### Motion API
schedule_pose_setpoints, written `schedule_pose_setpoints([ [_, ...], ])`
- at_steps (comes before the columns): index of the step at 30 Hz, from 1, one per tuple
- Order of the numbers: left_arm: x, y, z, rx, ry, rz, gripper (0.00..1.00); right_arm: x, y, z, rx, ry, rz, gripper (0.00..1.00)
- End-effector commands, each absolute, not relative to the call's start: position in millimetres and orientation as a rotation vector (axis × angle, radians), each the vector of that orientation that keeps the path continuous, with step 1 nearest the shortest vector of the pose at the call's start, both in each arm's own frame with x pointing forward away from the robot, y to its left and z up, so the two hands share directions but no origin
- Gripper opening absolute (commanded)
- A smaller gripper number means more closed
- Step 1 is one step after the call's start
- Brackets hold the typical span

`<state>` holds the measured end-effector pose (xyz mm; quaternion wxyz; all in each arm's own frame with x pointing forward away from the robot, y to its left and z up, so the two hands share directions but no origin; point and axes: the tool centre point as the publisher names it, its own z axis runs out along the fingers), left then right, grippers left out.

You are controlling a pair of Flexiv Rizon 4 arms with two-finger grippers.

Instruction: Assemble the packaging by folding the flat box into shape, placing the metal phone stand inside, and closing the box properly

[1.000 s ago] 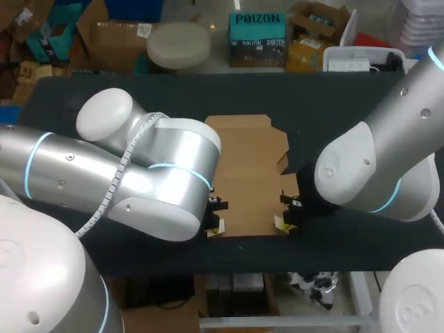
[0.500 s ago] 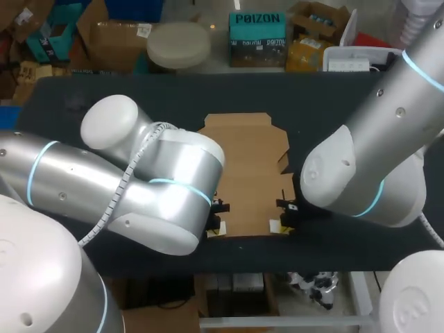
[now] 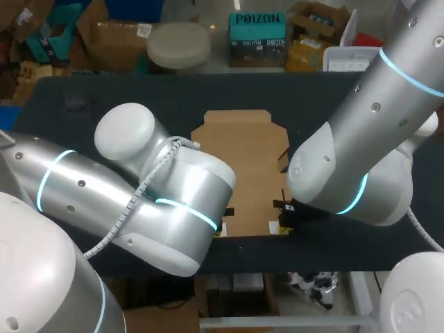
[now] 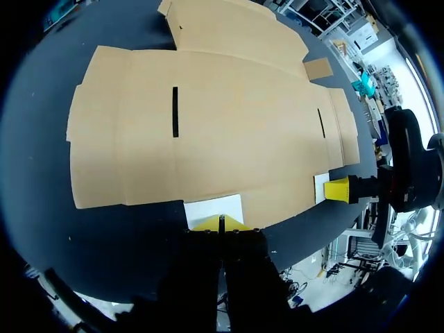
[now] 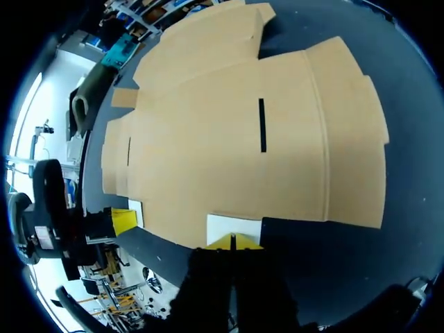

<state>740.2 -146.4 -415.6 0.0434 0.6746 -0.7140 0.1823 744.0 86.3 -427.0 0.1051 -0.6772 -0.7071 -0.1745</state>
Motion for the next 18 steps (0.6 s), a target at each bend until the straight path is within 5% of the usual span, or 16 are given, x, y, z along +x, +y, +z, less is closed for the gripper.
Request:
schedule_pose_setpoints([
  [1,738.6,-155.0,-420.8,2.092,-2.204,0.555,0.0,743.8,85.6,-425.5,-2.006,-2.089,-0.543,0.0],
  [18,750.3,-135.2,-372.2,2.093,-2.202,0.709,0.0,765.2,45.3,-380.2,-1.849,-1.961,-0.747,0.0],
])
